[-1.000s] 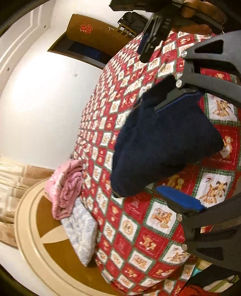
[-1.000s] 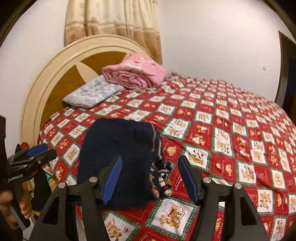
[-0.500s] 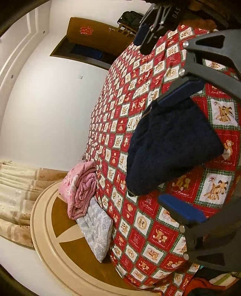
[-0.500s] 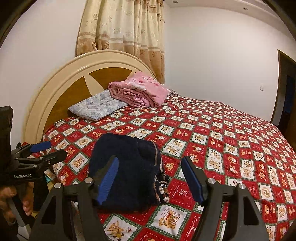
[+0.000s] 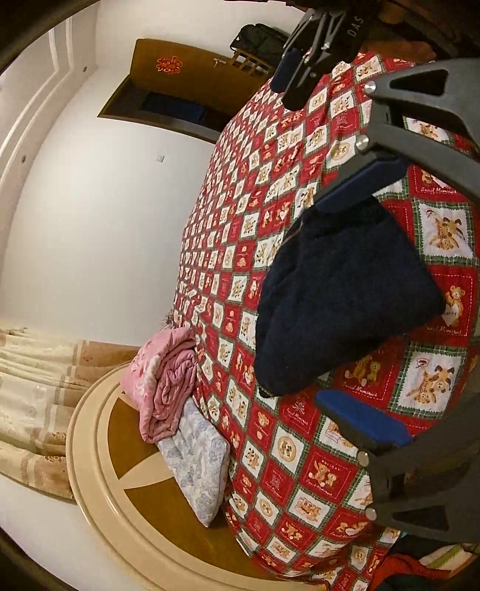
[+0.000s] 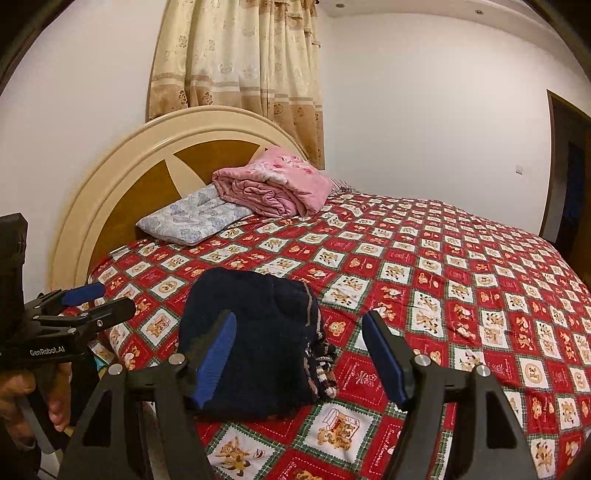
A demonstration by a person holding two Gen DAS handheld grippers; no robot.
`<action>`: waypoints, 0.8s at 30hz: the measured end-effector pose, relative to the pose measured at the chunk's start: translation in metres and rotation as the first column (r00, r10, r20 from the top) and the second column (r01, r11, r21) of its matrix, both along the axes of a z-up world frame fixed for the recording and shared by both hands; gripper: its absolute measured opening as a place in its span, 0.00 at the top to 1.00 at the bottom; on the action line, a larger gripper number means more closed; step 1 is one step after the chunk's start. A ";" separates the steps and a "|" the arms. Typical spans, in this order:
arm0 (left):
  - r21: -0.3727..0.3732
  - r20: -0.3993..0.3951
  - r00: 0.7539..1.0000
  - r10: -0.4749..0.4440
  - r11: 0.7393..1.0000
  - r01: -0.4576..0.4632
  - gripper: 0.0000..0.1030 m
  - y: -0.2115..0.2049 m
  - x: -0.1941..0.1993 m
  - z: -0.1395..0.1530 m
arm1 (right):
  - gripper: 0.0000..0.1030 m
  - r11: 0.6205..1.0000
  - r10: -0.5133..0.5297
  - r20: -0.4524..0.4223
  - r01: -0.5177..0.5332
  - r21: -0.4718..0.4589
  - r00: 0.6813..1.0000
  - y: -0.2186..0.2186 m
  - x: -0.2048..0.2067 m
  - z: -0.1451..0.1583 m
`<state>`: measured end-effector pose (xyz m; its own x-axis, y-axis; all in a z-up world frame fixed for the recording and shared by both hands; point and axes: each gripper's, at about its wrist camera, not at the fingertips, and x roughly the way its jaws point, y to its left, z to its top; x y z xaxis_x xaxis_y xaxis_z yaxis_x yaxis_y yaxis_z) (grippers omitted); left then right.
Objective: Fold small clothes
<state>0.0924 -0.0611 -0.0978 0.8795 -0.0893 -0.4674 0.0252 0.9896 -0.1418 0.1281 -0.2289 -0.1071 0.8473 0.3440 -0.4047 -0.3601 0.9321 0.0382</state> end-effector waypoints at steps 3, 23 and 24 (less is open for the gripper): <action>0.001 0.000 1.000 0.000 1.000 0.000 0.04 -0.001 0.000 0.000 | 0.31 1.000 0.000 0.004 0.000 0.008 1.000 -0.002 -0.001 0.000; 0.048 0.028 1.000 -0.004 0.999 0.003 0.00 -0.010 -0.004 0.011 | 0.31 1.000 -0.007 0.047 0.006 0.025 0.999 -0.007 -0.008 0.005; 0.048 0.037 0.999 -0.005 0.999 0.003 0.00 -0.010 -0.005 0.013 | 0.31 1.000 -0.009 0.050 0.008 0.025 0.999 -0.008 -0.009 0.006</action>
